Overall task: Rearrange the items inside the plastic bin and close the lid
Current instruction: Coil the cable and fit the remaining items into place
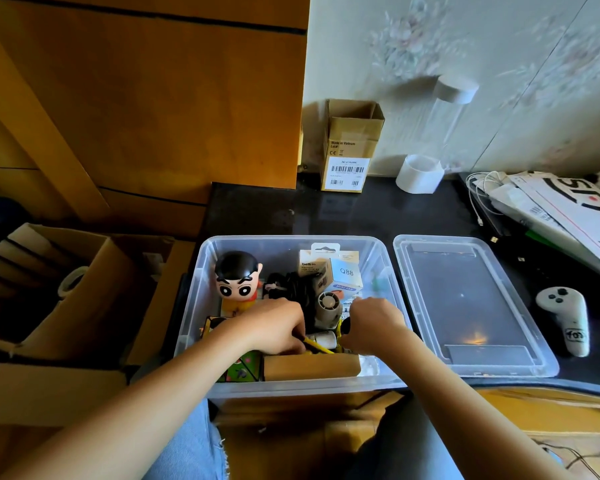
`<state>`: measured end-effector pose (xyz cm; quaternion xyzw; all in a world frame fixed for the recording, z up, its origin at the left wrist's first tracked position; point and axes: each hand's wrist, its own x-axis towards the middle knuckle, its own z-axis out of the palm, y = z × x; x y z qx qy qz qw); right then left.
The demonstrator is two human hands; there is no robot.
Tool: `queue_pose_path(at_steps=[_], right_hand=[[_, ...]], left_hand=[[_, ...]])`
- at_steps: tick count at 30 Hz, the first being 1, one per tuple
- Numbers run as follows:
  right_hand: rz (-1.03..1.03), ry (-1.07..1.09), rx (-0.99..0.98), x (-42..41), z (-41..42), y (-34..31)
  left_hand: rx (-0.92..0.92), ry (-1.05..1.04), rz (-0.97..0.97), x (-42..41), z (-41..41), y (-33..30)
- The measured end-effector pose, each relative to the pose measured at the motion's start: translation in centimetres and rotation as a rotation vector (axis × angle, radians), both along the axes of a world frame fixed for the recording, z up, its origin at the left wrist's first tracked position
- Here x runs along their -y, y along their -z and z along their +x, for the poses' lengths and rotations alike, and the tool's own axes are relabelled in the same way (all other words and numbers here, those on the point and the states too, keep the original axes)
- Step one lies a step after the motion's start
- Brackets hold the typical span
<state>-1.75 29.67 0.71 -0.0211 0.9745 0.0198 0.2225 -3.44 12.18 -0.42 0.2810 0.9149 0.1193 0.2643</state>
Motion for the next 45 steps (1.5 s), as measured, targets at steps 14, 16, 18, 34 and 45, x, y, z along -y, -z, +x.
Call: queue_pose_path(at_steps=[14, 16, 18, 34, 45], right_hand=[[-0.083, -0.057, 0.068, -0.5, -0.6, 0.1], [-0.153, -0.024, 0.148, -0.2, -0.5, 0.2], [-0.197, -0.01, 0.178, 0.4, -0.1, 0.2], [-0.678, -0.107, -0.239, 0.2, 0.2, -4.8], [-0.533, 0.103, -0.546, -3.4, 1.9, -1.8]], left_hand=[[0.221, -0.484, 0.772, 5.8, -0.4, -3.0], [0.213, -0.563, 0.84, 6.1, -0.1, -3.2], [0.188, -0.616, 0.875, 6.1, 0.1, -3.3], [0.153, -0.507, 0.987, 0.6, 0.0, -4.0], [0.233, -0.223, 0.439, -3.4, 1.2, -2.4]])
